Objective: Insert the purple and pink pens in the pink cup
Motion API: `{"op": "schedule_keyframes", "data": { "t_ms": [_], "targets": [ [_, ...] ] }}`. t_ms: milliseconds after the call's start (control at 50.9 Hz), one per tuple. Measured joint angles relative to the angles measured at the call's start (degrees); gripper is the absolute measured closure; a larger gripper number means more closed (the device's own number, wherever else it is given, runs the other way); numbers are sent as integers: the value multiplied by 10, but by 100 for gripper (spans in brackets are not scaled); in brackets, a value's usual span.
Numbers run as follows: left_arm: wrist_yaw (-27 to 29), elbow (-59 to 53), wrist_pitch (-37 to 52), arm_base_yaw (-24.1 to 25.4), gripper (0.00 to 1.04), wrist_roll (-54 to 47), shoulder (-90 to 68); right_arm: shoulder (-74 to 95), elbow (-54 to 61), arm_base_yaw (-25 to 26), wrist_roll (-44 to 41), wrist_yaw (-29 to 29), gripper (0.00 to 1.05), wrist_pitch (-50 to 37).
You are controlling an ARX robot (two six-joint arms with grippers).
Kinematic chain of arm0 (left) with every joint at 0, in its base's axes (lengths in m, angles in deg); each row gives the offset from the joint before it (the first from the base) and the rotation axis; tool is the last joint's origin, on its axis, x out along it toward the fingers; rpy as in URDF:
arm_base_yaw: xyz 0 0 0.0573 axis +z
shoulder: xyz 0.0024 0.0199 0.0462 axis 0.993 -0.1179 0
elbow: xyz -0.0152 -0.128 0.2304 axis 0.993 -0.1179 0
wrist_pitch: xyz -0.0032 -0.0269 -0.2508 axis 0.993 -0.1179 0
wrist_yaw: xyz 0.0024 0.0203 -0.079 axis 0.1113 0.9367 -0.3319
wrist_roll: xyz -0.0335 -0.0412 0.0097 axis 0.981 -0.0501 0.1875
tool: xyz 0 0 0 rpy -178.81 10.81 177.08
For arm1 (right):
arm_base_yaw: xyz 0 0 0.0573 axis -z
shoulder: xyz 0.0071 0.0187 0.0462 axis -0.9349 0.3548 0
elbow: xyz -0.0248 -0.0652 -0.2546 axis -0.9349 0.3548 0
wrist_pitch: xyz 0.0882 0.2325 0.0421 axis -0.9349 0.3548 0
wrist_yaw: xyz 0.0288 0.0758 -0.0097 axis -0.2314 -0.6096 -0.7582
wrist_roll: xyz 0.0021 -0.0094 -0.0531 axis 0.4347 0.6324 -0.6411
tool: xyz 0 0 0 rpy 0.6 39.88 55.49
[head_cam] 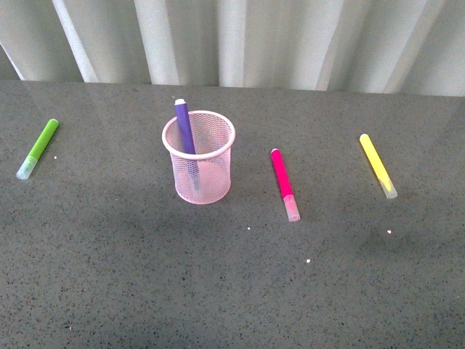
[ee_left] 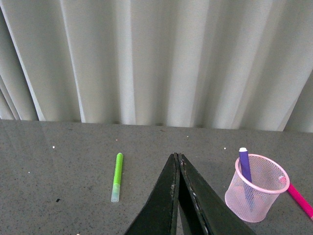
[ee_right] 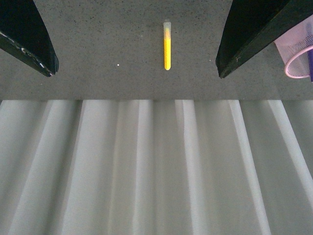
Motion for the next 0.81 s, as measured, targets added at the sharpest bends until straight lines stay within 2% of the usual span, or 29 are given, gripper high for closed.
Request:
{"op": "schedule_keyframes", "data": {
  "t_ms": [805],
  "targets": [
    [0,0,-153,0,101,0,157,0,0,0,0,0,7,0]
  ]
}}
